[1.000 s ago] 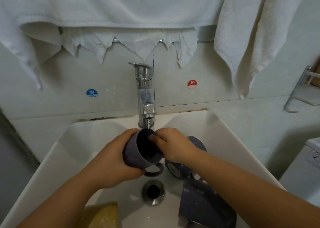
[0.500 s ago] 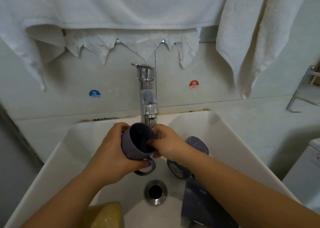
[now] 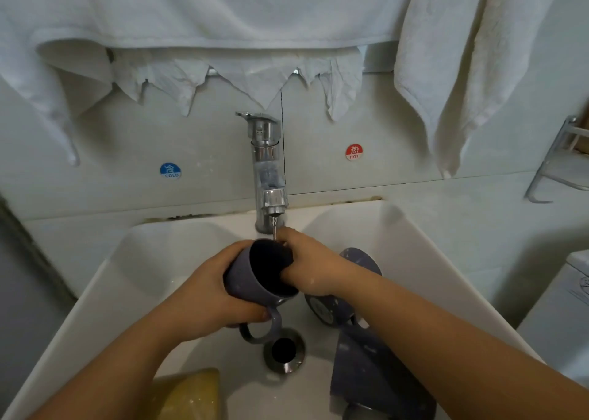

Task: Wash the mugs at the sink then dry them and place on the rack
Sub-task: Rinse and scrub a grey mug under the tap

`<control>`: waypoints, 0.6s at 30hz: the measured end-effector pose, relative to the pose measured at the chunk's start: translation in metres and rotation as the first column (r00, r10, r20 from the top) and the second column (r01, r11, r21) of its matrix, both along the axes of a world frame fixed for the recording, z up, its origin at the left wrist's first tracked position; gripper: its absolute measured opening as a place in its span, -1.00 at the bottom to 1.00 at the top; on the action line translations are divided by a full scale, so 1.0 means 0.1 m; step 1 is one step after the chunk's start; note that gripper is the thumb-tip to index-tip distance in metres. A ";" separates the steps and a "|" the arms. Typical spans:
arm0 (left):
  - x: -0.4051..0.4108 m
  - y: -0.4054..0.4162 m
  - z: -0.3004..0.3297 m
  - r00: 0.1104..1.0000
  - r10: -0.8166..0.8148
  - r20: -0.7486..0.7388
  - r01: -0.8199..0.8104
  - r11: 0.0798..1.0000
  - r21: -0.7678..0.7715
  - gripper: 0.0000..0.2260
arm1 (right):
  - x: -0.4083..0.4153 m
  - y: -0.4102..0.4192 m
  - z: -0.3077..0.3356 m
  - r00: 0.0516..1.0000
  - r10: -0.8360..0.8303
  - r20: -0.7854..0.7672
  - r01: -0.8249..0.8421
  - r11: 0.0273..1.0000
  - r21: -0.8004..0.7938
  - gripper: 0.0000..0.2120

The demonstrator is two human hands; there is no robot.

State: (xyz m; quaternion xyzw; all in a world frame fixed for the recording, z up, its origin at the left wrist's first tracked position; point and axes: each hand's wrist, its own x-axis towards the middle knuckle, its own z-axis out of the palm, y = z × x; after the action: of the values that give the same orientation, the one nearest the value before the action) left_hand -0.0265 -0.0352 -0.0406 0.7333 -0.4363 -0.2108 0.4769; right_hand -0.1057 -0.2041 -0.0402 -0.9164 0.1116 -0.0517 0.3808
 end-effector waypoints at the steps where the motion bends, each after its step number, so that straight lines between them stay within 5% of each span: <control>1: 0.00 0.00 -0.01 1.000 -0.016 -0.023 0.016 1.000 0.011 -0.30 | 0.01 0.00 -0.01 0.999 -0.018 0.027 0.019 0.999 -0.034 -0.84; 3: -0.01 -0.01 -0.01 0.998 -0.036 -0.055 0.037 0.999 0.024 -0.30 | 0.01 0.02 0.01 0.996 -0.066 0.065 0.073 0.990 -0.120 -0.96; 6: 0.00 -0.01 0.00 0.996 -0.055 -0.071 0.058 0.998 0.032 -0.30 | 0.00 0.02 0.04 0.996 -0.066 0.055 0.078 0.958 -0.276 -0.79; 9: 0.03 0.00 0.00 0.997 -0.030 -0.076 0.031 0.999 0.016 -0.31 | 0.00 0.00 0.04 0.999 -0.018 0.032 0.020 0.998 -0.066 -0.94; 11: 0.02 0.00 0.00 0.999 -0.004 -0.041 0.005 1.000 0.005 -0.31 | 0.02 -0.02 0.03 0.999 0.005 -0.046 -0.003 0.999 0.048 -0.84; 14: -0.02 -0.01 -0.01 0.999 0.019 0.034 -0.019 1.000 -0.003 -0.29 | 0.07 0.02 -0.03 0.989 -0.033 -0.142 0.031 0.999 -0.015 -0.96; 18: -0.04 -0.01 0.04 0.991 0.038 0.129 -0.034 0.999 -0.035 -0.29 | 0.09 0.08 -0.08 0.977 -0.177 -0.117 0.174 0.984 -0.036 -0.77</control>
State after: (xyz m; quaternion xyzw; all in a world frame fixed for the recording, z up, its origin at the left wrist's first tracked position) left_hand -0.0308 -0.0357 -0.0370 0.7453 -0.4564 -0.1471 0.4632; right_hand -0.0967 -0.1964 -0.0486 -0.9092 0.2139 -0.0315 0.3558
